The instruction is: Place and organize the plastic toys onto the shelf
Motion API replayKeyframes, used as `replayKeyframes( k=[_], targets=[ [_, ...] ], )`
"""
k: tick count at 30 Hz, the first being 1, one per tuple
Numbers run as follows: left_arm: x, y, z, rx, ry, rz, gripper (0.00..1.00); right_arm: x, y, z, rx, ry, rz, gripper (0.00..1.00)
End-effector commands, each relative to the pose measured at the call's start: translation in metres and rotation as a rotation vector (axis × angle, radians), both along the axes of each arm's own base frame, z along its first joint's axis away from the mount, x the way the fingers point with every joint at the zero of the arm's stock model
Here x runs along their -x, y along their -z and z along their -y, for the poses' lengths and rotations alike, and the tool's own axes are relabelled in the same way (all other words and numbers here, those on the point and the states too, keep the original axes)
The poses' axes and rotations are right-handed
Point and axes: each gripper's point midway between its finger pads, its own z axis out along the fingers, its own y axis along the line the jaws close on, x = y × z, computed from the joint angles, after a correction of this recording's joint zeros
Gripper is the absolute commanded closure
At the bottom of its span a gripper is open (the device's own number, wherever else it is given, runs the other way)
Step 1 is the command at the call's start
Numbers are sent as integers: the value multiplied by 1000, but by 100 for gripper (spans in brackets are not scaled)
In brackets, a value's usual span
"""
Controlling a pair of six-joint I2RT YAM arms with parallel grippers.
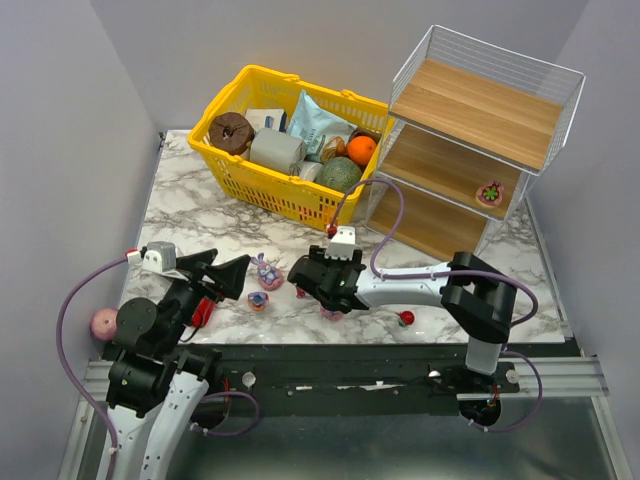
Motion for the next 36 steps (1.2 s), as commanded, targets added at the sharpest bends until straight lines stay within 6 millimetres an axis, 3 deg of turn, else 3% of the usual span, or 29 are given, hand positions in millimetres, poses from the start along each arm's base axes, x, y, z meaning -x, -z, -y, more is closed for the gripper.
replayKeyframes(
  k=[1, 6, 18, 24, 31, 36],
  targets=[
    [-4, 14, -10, -51, -56, -19, 1, -16, -13, -2, -30, 71, 82, 20],
    [-3, 13, -13, -55, -67, -18, 1, -25, -5, 1, -6, 93, 82, 23],
    [6, 19, -4, -39, -10, -33, 1, -37, 5, 9, 3, 139, 80, 42],
    [5, 22, -4, -38, -11, -29, 1, -40, 10, 14, 15, 151, 76, 60],
    [4, 24, -5, -40, -20, -27, 1, -40, -4, 20, 32, 142, 100, 88],
    [3, 24, -6, -41, -25, -23, 1, -38, -19, 21, 11, 122, 111, 93]
  ],
)
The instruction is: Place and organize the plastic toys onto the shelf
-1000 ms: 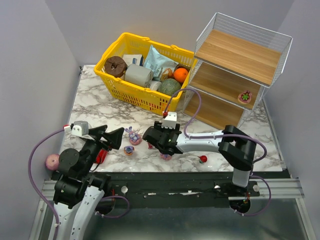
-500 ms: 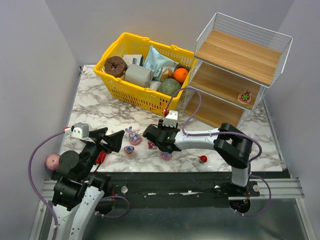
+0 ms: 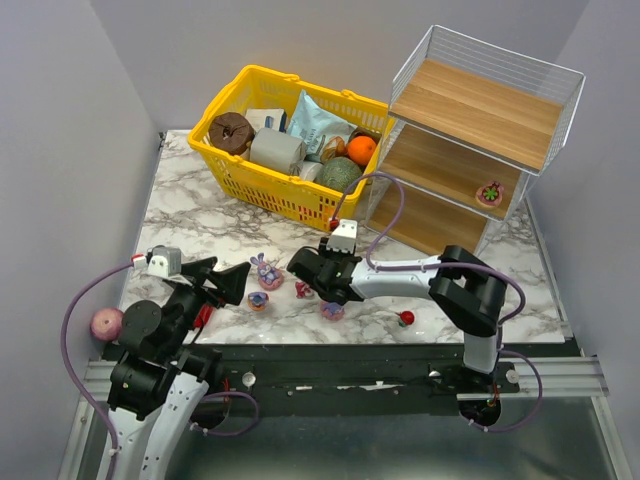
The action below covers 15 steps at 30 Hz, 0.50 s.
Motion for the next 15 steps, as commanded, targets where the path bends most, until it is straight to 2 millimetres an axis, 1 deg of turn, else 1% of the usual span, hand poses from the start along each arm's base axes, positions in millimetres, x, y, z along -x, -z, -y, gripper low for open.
replayKeyframes(
  k=[1, 5, 8, 10, 11, 12, 13, 14, 15],
  targets=[
    [1, -2, -1, 0, -5, 20, 1, -5, -26, 10, -9, 10, 63, 93],
    [0, -2, -2, 1, -10, 22, 1, -1, -39, 7, -53, -28, 67, 96],
    [1, -2, -3, 0, -11, 22, 1, 3, -57, 0, -88, -75, 87, 96],
    [0, -2, -3, -2, -13, 21, 1, 9, -65, -4, -82, -123, 81, 96],
    [0, -2, -3, 0, -13, 22, 1, 11, -75, -4, -96, -139, 88, 96],
    [0, -2, -3, -2, -13, 23, 1, 15, -80, -6, -100, -159, 87, 97],
    [1, -3, -3, -1, -15, 26, 1, 19, -84, -5, -108, -174, 78, 97],
    [1, -3, -3, -1, -16, 26, 1, 24, -84, 2, -92, -173, 55, 97],
    [0, -2, -4, -1, -19, 24, 1, 28, -95, 7, -115, -168, 56, 97]
  ],
)
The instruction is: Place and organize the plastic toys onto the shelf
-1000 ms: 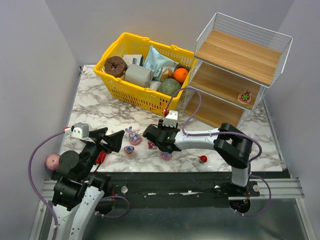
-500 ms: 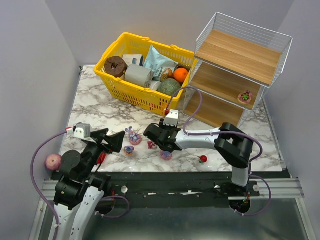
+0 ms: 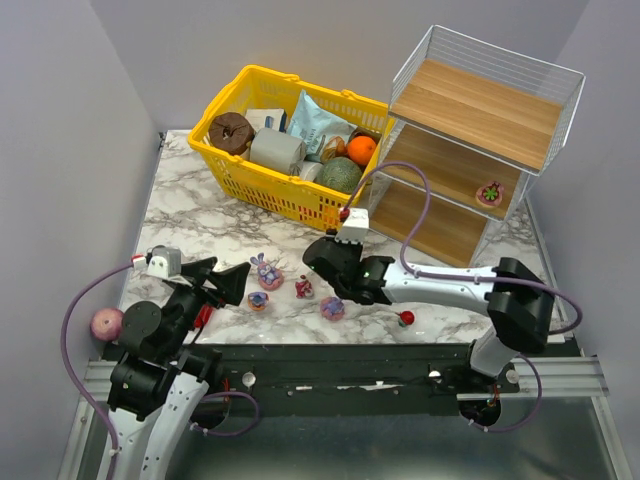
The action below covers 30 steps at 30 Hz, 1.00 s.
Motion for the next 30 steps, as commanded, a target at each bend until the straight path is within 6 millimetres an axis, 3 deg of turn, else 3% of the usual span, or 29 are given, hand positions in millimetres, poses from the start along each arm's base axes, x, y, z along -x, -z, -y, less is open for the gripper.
replayKeyframes(
  k=[1, 9, 17, 24, 30],
  targets=[
    [0, -2, -4, -2, -20, 22, 1, 16, -32, 10, -41, -34, -5, 97],
    [-1, -2, -6, 0, -36, 16, 1, 33, -83, 53, -53, -30, 20, 97],
    [-2, -2, -8, 2, -48, 17, 1, 28, -163, 100, -17, 63, 166, 99],
    [-2, -1, -8, 0, -48, 14, 1, 2, -191, 148, 52, 212, 204, 99],
    [-3, 0, -8, -2, -46, 10, 1, -11, -202, 182, 79, 328, 232, 99]
  ],
)
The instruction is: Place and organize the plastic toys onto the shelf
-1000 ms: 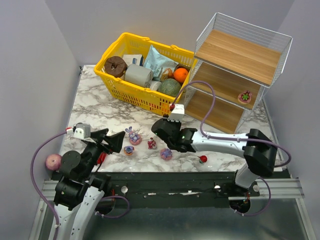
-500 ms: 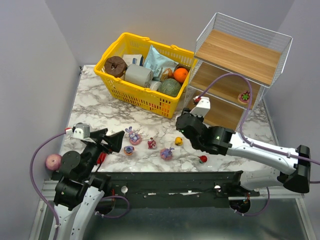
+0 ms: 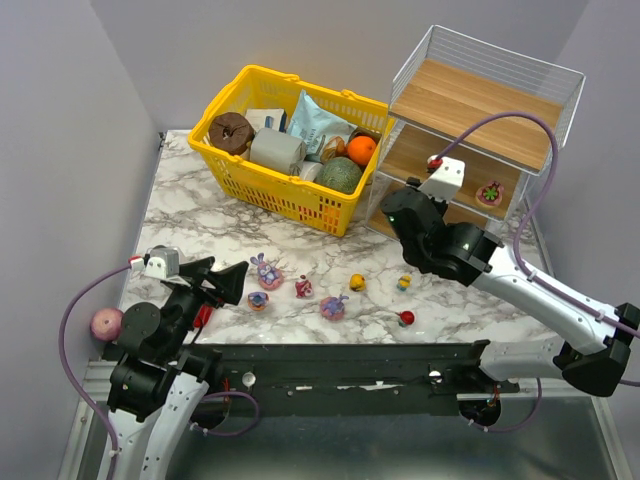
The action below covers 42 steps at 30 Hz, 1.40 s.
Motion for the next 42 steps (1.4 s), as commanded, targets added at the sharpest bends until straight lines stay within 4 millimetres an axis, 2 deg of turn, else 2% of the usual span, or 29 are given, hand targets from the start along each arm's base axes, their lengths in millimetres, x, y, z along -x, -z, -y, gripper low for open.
replayKeyframes(
  k=[1, 11, 15, 26, 42],
  targets=[
    [-2, 2, -3, -5, -20, 4, 1, -4, -25, 38, 47, 125, 56, 99],
    [-1, 1, -3, -4, -20, 5, 1, -17, -40, 72, 104, 257, 83, 99],
    [-1, 0, -4, -4, -22, 7, 1, -24, -37, 81, 121, 277, 74, 99],
    [-1, 1, -3, -3, -20, 3, 1, -44, -23, 82, 133, 236, 65, 99],
    [0, 0, -5, -2, -25, 7, 1, -59, 2, 81, 149, 241, 23, 94]
  ],
)
